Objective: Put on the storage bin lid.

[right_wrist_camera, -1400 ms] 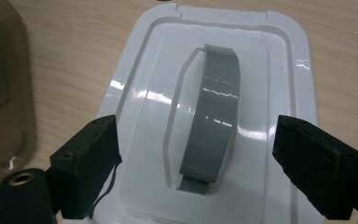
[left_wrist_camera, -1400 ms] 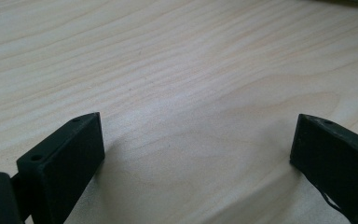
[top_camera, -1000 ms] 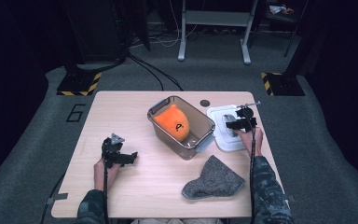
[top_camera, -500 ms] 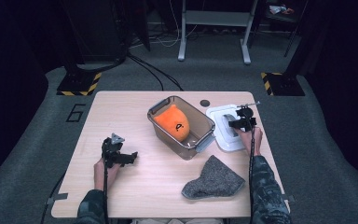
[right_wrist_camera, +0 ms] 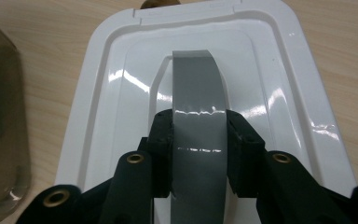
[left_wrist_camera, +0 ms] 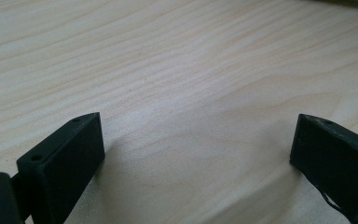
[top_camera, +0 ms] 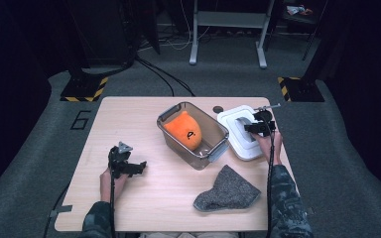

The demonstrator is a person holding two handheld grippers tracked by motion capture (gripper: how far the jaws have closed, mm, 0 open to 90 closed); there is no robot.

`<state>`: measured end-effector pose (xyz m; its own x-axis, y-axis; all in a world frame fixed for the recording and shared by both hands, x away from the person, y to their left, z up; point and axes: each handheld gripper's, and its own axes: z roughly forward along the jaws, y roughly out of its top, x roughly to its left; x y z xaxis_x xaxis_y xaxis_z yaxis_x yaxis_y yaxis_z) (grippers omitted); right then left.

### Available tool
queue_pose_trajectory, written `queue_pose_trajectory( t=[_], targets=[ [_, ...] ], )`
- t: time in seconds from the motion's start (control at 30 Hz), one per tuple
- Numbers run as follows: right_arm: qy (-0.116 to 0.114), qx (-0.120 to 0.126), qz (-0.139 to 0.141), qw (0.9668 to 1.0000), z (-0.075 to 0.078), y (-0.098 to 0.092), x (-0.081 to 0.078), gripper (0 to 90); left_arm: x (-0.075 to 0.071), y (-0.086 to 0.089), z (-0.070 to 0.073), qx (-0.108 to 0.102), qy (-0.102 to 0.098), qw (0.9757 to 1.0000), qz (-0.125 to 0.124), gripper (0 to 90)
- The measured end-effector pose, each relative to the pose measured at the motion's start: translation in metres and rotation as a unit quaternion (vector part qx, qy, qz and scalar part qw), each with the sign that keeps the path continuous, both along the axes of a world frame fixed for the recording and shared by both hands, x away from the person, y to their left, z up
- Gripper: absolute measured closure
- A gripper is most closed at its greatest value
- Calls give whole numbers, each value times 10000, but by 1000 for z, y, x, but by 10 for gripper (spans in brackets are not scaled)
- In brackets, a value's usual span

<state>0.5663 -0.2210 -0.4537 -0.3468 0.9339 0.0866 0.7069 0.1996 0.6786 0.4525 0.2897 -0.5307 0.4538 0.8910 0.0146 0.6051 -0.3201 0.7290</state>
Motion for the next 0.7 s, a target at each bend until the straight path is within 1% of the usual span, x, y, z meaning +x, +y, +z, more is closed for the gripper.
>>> queue_pose_trajectory(
  t=[0.07, 0.1, 0.17, 0.3, 0.4, 0.53, 0.57, 0.7],
  targets=[
    [-41, -36, 39, 10000, 4, 2, -3, 663, 0, 0, 0, 1, 0, 10000, 1, 24],
    [-27, -14, 67, 10000, 7, 3, -4, 663, 0, 0, 0, -2, 1, 10000, 2, 24],
    [-86, -46, 106, 9999, 11, 4, -6, 663, 0, 0, 0, -1, -1, 10000, 4, 24],
    [-149, -51, 156, 9998, 20, 3, -9, 663, 0, 0, 0, 0, -1, 10000, 8, 24],
    [-197, -102, 198, 9996, 27, 1, -10, 663, 0, 0, 0, -2, 3, 10000, 9, 24],
    [-254, -139, 194, 9994, 38, -1, -12, 663, 0, 0, 0, -1, 3, 10000, 9, 24],
    [-247, -109, 179, 9995, 40, -1, -13, 663, 0, 0, 0, -1, 4, 10000, 9, 24],
    [-316, -127, 207, 9992, 50, -3, -15, 663, 0, 0, 0, 1, 1, 10000, 10, 24]
  ],
)
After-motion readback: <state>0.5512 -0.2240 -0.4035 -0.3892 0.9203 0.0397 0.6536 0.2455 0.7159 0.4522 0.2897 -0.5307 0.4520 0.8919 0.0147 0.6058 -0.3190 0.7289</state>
